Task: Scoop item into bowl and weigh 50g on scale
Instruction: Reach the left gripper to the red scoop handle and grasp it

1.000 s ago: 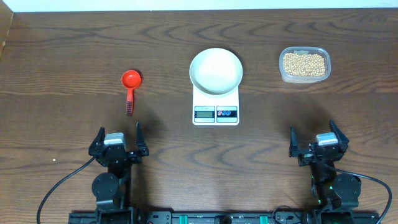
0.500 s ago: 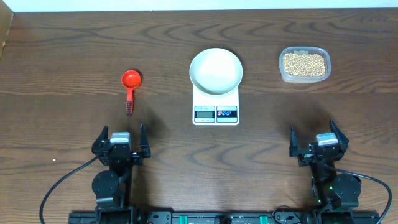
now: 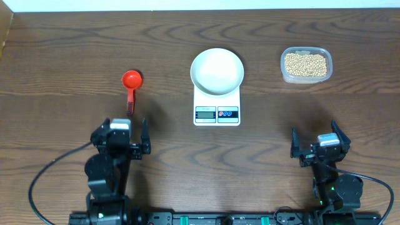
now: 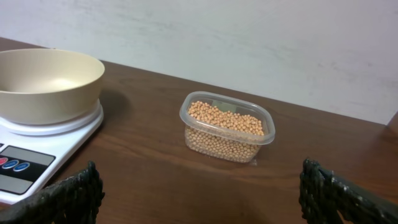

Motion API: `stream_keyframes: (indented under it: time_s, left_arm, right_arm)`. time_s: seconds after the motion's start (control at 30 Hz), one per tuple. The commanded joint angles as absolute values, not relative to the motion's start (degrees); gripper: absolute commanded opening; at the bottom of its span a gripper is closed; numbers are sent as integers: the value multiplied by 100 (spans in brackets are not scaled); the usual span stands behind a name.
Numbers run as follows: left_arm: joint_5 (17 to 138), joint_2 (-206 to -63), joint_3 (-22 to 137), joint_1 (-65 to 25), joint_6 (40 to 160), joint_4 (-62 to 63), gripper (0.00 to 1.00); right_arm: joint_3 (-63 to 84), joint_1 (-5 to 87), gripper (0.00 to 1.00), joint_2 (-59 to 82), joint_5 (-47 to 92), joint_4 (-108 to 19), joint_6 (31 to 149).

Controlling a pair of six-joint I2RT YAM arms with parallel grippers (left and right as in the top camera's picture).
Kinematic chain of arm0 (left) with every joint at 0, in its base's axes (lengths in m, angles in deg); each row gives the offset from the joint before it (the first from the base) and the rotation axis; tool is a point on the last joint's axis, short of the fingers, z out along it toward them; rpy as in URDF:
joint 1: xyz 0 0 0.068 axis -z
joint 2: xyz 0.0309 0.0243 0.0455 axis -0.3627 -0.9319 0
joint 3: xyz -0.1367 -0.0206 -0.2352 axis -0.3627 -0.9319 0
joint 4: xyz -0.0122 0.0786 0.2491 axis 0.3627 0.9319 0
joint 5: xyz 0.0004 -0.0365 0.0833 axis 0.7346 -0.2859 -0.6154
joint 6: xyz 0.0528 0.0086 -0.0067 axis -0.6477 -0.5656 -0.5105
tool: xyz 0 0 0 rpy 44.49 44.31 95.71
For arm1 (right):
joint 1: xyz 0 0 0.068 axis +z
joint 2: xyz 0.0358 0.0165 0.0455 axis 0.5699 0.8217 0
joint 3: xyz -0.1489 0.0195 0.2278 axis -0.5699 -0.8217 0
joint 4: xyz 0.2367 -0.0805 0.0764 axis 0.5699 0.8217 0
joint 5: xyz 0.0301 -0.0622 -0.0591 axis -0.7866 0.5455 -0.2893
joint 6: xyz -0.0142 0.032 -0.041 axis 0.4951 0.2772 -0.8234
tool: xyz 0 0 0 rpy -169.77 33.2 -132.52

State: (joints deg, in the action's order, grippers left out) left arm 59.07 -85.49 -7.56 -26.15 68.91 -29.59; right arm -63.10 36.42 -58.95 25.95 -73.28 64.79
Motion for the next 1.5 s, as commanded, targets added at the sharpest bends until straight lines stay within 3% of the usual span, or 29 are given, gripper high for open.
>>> stream_keyframes:
  time_s: [0.0,0.33,1.47]
  left_arm:
    - [6147,-9144,-269,-2635,6779,-2939,97]
    - [6670,-10722,857,-2635,6819,-2672,97]
    - [7026,-13985,5639,-2635,6797,1209,97]
  right_arm:
    - [-6319,3677,99,-5934,2562,-7313,6481]
    - [-6319,3677,99,-5934,2562,-7313,6481]
    - [-6319,3677,99,-5934,2562,-7313,6481]
